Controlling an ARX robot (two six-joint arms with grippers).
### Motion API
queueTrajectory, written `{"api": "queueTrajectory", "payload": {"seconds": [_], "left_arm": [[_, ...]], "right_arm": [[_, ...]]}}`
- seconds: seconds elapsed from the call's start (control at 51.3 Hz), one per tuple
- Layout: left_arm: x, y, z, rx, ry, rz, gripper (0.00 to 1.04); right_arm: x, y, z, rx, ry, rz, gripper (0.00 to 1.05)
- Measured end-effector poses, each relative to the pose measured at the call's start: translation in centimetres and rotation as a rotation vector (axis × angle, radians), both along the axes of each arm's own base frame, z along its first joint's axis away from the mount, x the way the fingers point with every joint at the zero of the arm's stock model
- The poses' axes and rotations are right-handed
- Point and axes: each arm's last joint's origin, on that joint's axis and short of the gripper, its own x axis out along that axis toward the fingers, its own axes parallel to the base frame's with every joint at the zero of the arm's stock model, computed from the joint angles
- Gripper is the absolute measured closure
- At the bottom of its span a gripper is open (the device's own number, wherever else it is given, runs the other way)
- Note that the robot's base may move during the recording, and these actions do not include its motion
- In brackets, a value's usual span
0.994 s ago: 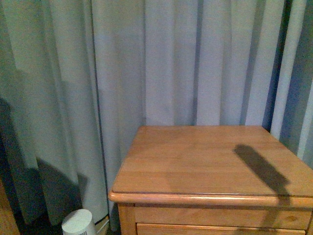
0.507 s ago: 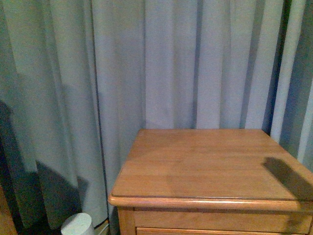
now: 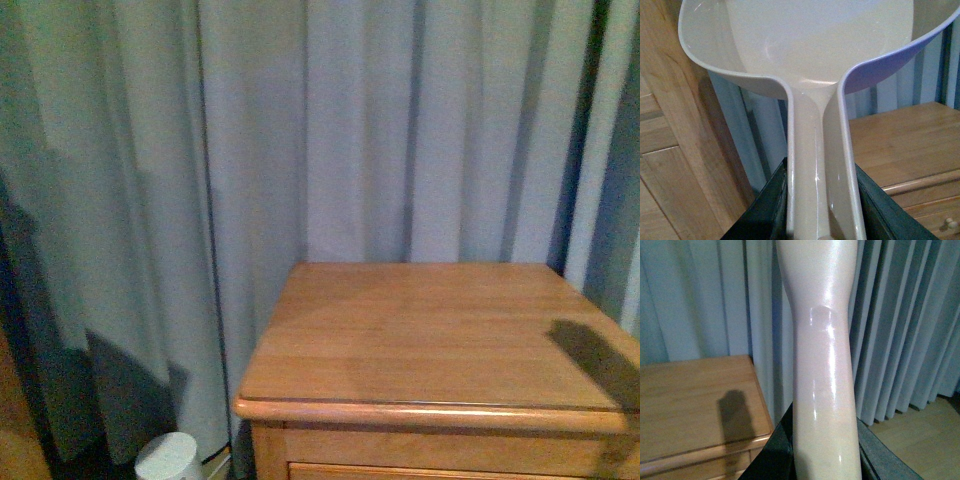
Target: Clean up trash
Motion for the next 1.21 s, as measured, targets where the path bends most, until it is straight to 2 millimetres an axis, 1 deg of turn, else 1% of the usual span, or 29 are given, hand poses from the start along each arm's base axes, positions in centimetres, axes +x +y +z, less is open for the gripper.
{"api": "queueTrajectory", "payload": {"seconds": [1.209], "left_arm": [[0.01,0.01,-0.14,-0.003,0.003,0.006,0.76]], "right_arm": [[0.04,0.07,0.04,0.002,-0.002,0.012,0.85]]}}
